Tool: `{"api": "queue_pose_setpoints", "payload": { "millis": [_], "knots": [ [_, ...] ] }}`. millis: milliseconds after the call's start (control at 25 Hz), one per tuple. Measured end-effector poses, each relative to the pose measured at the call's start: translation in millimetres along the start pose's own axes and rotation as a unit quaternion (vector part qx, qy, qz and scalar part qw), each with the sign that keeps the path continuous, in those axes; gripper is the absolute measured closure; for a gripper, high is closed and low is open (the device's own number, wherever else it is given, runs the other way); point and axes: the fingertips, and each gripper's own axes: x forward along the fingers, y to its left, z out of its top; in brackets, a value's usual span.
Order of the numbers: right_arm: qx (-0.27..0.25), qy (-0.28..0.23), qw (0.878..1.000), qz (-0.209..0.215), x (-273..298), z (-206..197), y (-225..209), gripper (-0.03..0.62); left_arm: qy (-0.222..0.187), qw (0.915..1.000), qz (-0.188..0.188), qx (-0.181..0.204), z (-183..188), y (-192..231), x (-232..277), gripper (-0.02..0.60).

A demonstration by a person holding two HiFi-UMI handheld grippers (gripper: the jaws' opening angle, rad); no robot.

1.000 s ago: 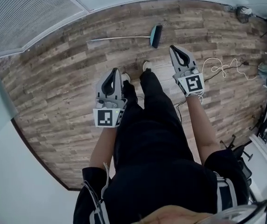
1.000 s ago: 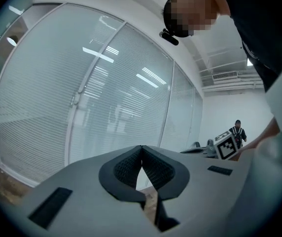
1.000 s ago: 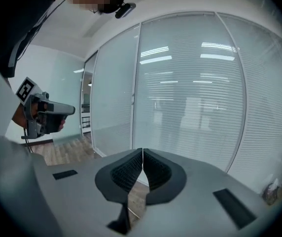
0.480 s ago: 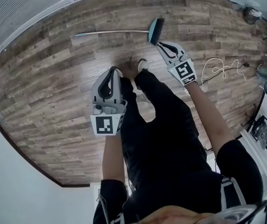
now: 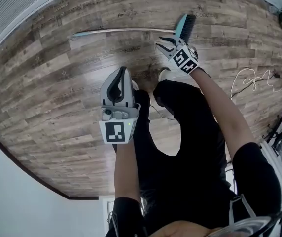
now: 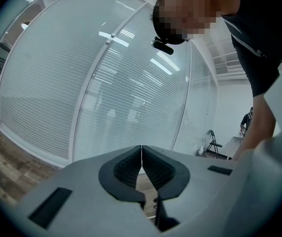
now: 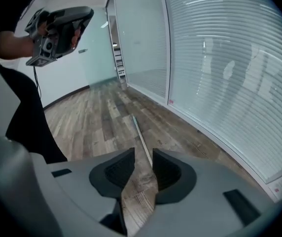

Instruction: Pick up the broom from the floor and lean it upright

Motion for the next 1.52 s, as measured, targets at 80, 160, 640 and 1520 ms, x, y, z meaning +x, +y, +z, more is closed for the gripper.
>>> {"api": "queue_pose_setpoints", "payload": {
  "millis": [80,160,640,1520],
  "knots": [
    [-0.028,0.019,0.999,0.01,36,-23,-8,0.482,0.003,1.0,-0.004,-0.007,-24,10,7,0.561],
    [-0.055,0.038,0.998,0.021,67,-44,-20,0.482,0.005,0.9999,-0.01,-0.012,-42,14,10,0.561],
    [-0.056,0.136,0.989,0.019,185,-156,-54,0.482,-0.009,0.999,-0.018,0.039,-52,28,33,0.561],
    [-0.136,0.168,0.976,-0.004,247,-162,-74,0.516,-0.052,0.9986,0.001,-0.012,-39,60,54,0.561]
  ]
}}
